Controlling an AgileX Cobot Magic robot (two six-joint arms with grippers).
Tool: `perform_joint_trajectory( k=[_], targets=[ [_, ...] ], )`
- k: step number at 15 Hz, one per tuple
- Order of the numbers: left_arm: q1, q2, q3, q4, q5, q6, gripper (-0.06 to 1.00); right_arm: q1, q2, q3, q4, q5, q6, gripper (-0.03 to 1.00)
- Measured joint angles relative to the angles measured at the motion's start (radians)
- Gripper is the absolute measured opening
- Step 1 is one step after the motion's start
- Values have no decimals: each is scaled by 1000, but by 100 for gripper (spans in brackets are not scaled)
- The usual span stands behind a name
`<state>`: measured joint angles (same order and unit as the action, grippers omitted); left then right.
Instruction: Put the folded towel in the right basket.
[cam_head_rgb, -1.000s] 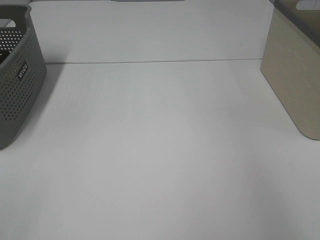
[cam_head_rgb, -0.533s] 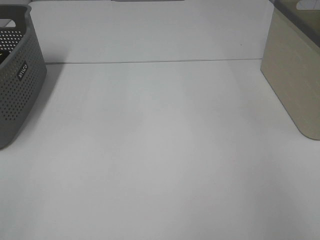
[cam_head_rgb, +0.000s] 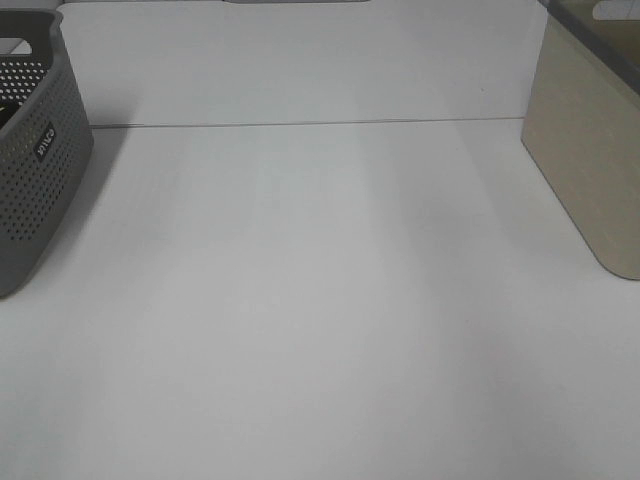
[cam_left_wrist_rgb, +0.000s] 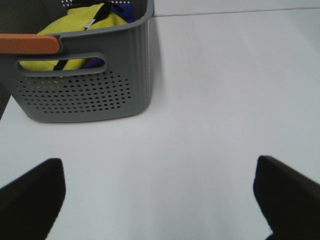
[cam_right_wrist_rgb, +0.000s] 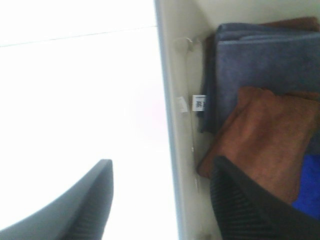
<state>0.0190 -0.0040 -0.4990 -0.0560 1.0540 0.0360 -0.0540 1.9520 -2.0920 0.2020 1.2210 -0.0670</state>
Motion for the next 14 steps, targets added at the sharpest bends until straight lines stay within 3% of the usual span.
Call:
perform_joint_trajectory(
  k=[3, 5, 14],
  targets=[
    [0, 0, 0, 0, 0, 0, 97, 68, -89, 53, -31, -1, 9, 55],
    [0, 0, 0, 0, 0, 0, 97, 69, -188, 192, -50, -2, 25, 55],
    [0, 0, 0, 0, 0, 0, 97, 69, -768, 1072, -62, -22, 51, 55]
  ],
)
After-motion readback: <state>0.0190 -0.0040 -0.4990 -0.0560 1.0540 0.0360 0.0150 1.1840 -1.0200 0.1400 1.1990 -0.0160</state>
